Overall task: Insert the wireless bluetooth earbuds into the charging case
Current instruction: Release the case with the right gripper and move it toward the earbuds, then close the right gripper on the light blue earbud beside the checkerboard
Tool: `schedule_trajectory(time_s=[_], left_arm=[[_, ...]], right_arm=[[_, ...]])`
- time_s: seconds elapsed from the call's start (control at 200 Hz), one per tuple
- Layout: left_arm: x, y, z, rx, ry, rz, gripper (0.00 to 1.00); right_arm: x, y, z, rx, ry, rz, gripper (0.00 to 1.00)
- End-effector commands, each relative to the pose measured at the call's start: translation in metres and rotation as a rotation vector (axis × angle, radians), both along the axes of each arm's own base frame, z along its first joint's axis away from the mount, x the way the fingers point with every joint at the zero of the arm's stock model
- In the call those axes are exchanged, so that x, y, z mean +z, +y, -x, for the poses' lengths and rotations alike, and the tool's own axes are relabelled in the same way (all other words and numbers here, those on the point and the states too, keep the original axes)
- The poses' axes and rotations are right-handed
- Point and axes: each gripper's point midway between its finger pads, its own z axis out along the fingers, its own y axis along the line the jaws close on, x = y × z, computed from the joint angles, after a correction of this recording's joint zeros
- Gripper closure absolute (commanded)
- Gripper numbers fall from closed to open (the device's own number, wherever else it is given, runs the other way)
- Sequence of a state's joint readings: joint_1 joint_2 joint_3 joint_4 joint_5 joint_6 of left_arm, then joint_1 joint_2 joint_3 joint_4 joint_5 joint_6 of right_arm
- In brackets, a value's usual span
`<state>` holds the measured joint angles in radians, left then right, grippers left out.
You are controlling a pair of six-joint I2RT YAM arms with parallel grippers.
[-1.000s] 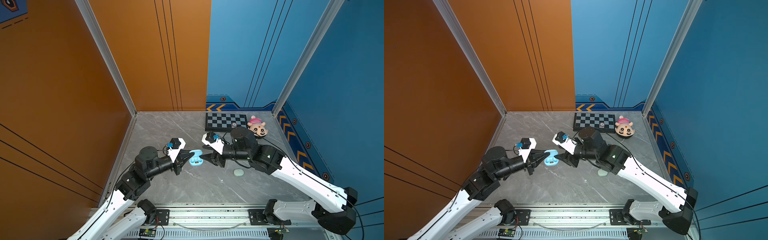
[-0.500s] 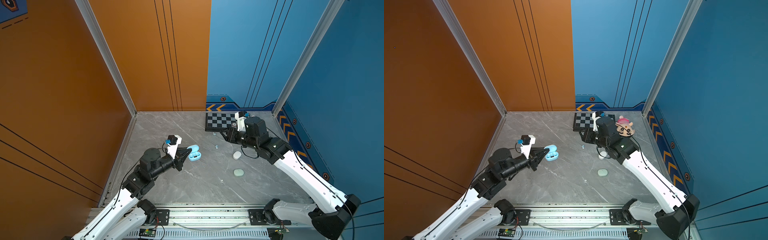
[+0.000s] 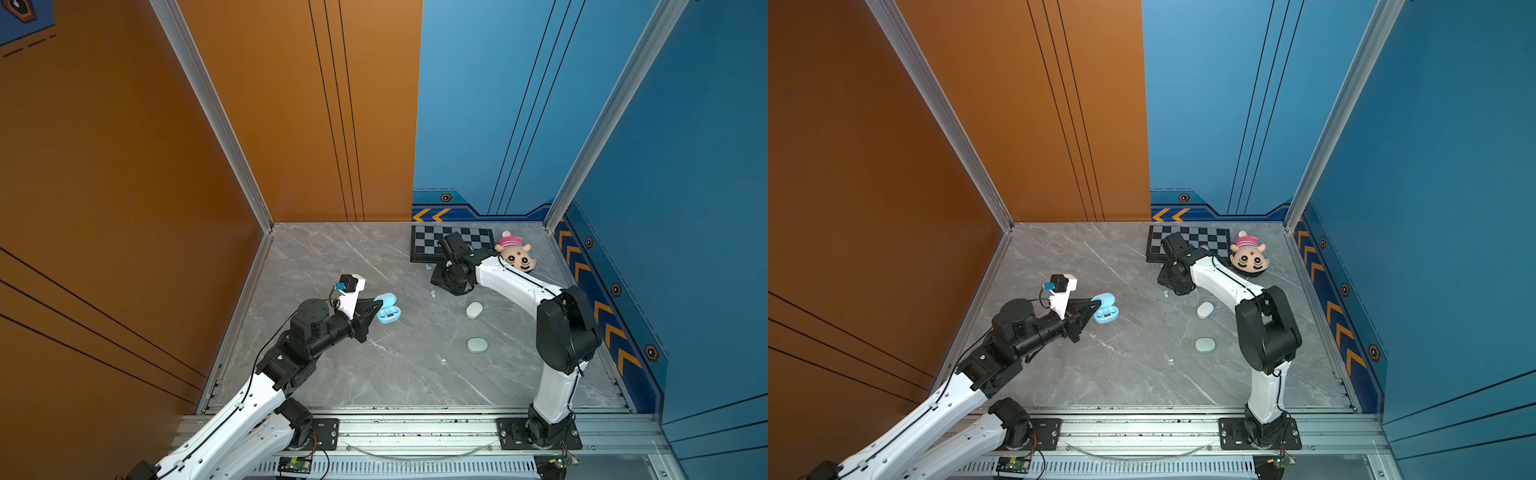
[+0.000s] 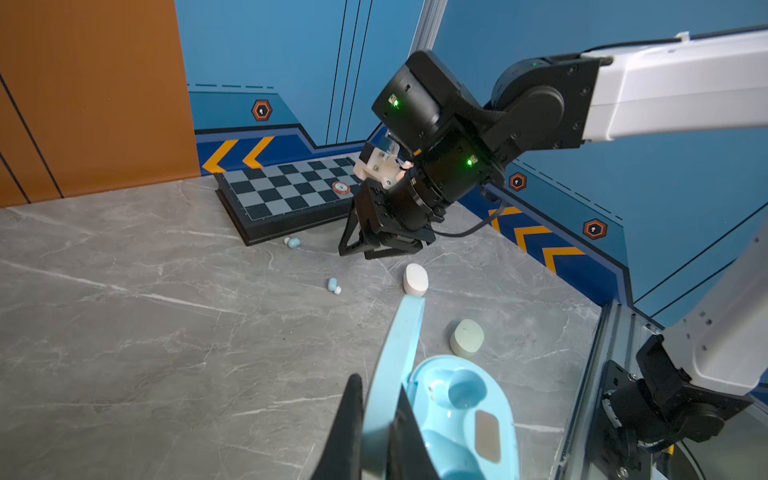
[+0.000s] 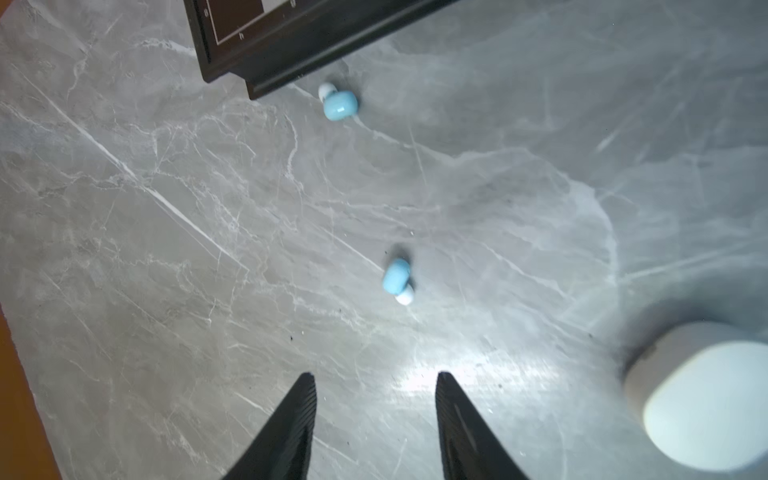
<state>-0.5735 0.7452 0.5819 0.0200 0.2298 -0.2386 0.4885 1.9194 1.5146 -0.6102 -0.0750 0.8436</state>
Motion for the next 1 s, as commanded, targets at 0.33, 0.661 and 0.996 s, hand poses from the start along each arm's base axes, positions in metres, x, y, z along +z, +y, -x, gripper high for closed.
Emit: schedule_trajectory(time_s=[0.33, 0.661, 0.996], left_arm=[[-0.002, -0.002, -0.012, 0.027, 0.014, 0.07, 1.0], [-0.007, 0.003, -0.015, 0.054, 0.034, 0.086, 1.0], [-0.012, 0.01, -0.021, 0.089, 0.054, 0.099, 1.0]], right_arm=[[-0.043, 0.003, -0.062, 0.024, -0.021, 0.11, 0.53], [-0.059, -0.004, -0.082, 0.068, -0.055, 0.22, 0.55], [-0.083, -0.004, -0.097, 0.097, -0.062, 0.286, 0.56]])
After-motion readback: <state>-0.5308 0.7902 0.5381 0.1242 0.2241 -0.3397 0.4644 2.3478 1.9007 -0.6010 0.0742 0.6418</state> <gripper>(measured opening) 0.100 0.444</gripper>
